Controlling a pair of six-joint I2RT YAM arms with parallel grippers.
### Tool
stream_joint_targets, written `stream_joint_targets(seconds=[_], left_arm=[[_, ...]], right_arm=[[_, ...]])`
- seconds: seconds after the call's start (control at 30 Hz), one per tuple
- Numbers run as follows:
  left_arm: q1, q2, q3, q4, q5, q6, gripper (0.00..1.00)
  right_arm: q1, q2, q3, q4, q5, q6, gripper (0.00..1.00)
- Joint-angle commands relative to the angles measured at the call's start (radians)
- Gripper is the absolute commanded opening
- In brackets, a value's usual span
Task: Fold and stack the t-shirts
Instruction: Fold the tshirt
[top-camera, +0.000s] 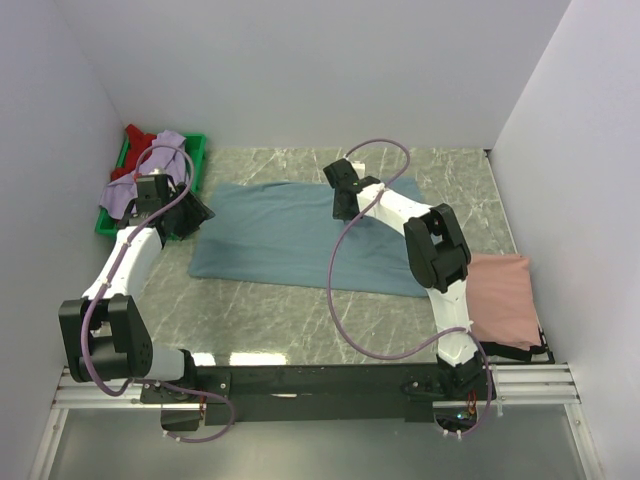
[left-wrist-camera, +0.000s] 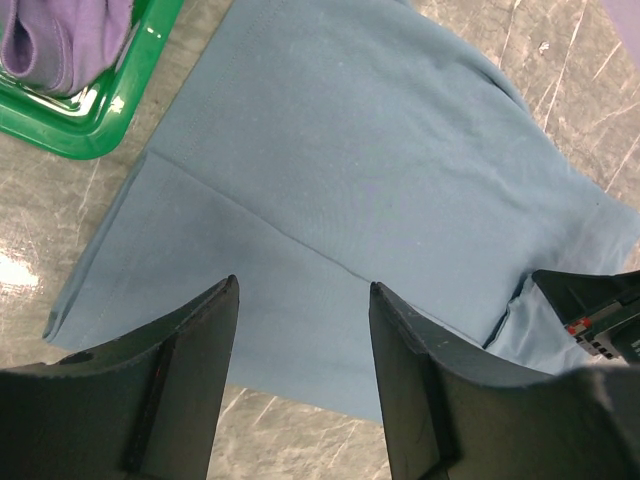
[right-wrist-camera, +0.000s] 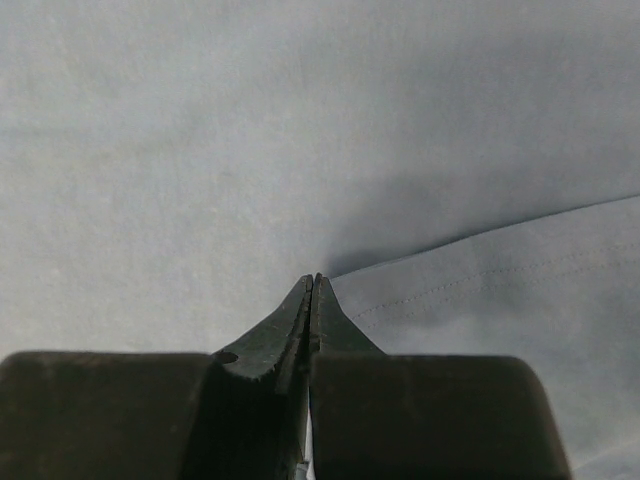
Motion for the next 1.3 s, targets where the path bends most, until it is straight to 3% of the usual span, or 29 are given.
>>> stream_joint_targets(seconds=[0.0,0.8,0.9,1.03,1.27], left_arm=[[-0.002,0.008,-0.007,0.029,0.019,0.015,0.60],[-0.002,0.042,-0.007,0.034,0.010,0.006,0.61],[-0.002,0.054,0.008,0.032,0.019,-0.003,0.61],[-0.002,0.089,0.049,0.026,0.023,-0.022,0.62],[-0.025,0.207,0.170,0.029,-0.019,-0.080,0.63]], right_arm=[[0.011,-0.096,-0.051,0.090,0.008,-0.012,0.00],[0.015,-0.127,-0.103,0.164,-0.022,0.008,0.00],[0.014,-0.125,-0.111,0.173,-0.029,0.006,0.08],[0.014,-0.163,-0.131,0.193,-0.029,0.005,0.33],[-0.029,-0.219,-0.137,0.195,-0.074,0.012,0.45]])
